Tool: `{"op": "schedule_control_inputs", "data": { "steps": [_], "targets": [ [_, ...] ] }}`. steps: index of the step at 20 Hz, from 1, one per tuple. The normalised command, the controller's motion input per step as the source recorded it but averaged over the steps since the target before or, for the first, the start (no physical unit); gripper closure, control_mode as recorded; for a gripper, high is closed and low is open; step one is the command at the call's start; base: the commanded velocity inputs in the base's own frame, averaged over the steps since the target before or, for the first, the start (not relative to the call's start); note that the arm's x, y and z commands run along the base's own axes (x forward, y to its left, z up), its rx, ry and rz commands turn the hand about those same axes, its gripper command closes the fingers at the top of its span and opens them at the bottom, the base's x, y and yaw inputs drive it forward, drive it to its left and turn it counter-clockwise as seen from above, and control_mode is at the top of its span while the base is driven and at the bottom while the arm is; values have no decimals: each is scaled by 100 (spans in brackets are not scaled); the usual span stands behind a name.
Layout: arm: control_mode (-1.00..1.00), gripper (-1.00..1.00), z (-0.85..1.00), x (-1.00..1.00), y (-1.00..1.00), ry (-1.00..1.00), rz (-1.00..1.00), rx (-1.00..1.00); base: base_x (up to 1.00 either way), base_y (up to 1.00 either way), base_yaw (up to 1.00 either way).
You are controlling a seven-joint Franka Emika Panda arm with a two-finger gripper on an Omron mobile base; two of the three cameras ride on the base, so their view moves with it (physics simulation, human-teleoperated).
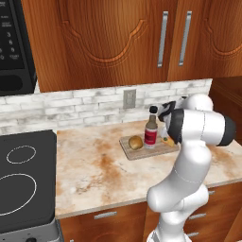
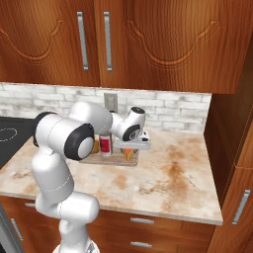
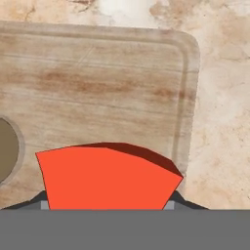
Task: Retrieve the reheated potato from the microwave, then place the potato, cheese, and condiment on the cutting board.
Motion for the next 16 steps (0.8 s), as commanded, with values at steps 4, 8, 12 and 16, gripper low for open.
{"op": "schedule_control_inputs", "data": {
  "steps": [4, 8, 12, 16],
  "targets": [
    [-100, 100, -4, 20, 1, 2, -1, 0, 0, 0, 0],
    [-100, 100, -6, 14, 1, 3, 0, 0, 0, 0, 0],
    [-100, -100, -11, 1, 0, 3, 0, 0, 0, 0, 0],
    [-100, -100, -13, 0, -1, 4, 0, 0, 0, 0, 0]
  ]
}}
